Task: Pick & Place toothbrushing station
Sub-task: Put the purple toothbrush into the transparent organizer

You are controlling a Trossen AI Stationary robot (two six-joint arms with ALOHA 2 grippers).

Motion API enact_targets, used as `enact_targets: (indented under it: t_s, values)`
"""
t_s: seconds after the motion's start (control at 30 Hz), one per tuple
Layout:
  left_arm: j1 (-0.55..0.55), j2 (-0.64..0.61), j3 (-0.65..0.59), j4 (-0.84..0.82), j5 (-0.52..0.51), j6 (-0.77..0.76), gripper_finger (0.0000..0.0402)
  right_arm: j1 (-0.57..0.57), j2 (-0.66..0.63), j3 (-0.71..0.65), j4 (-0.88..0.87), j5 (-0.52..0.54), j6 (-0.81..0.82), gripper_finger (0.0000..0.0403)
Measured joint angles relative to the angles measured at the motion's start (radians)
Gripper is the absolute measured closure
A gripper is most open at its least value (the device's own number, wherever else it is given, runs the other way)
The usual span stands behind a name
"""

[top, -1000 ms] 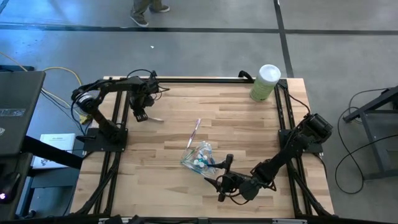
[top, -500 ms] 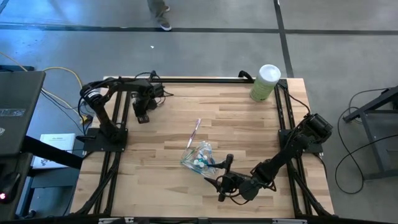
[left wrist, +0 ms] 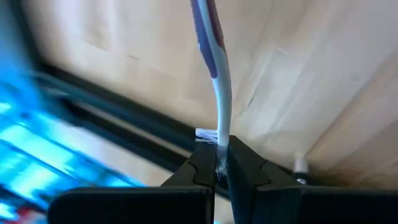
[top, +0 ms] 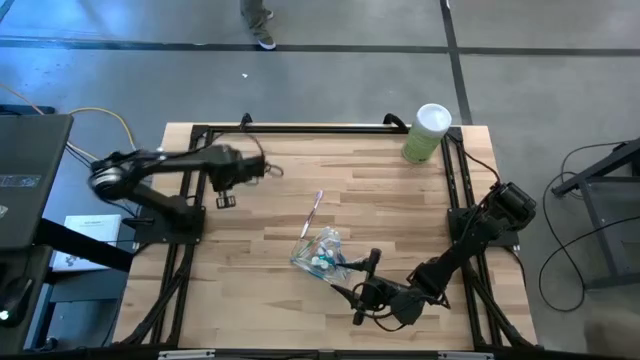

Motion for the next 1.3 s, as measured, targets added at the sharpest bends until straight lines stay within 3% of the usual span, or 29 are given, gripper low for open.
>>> enact_targets:
  t_s: [0.13, 0.27, 0.43, 0.53, 0.63, 0.77, 0.93, 1.3]
  values:
    - [-0.271, -0.195, 0.0, -0.046, -0.124, -0.07, 0.0394, 0.016, -0.04, 0.0, 0.004, 0.008, 0.065, 0.016]
    - [-0.627, -0.297, 0.0, -0.039, -0.246, -0.055, 0.0394, 0.021, -0.077, 0.0, 0.003, -0.024, 0.154, 0.016]
    - [-1.067, -0.242, 0.0, 0.059, -0.505, 0.135, 0.0394, -0.016, -0.114, 0.0, 0.005, -0.205, 0.341, 0.016]
    - [-1.214, -0.147, 0.001, 0.208, -0.732, 0.186, 0.0394, -0.053, -0.114, 0.0, 0.003, -0.31, 0.458, 0.016]
    - [-1.274, -0.028, 0.001, 0.397, -0.909, 0.349, 0.0394, -0.096, -0.114, 0.0, 0.003, -0.395, 0.57, 0.016]
    - [-1.26, 0.125, 0.001, 0.765, -1.123, 0.732, 0.0394, -0.158, -0.102, -0.001, 0.003, -0.478, 0.707, 0.016]
    - [-1.213, 0.211, 0.029, 0.993, -1.125, 0.906, 0.0394, -0.214, -0.093, 0.0, 0.028, -0.528, 0.764, 0.016]
    - [-1.185, 0.214, 0.105, 1.013, -1.067, 1.039, 0.0394, -0.278, -0.083, 0.0, 0.078, -0.605, 0.777, 0.016]
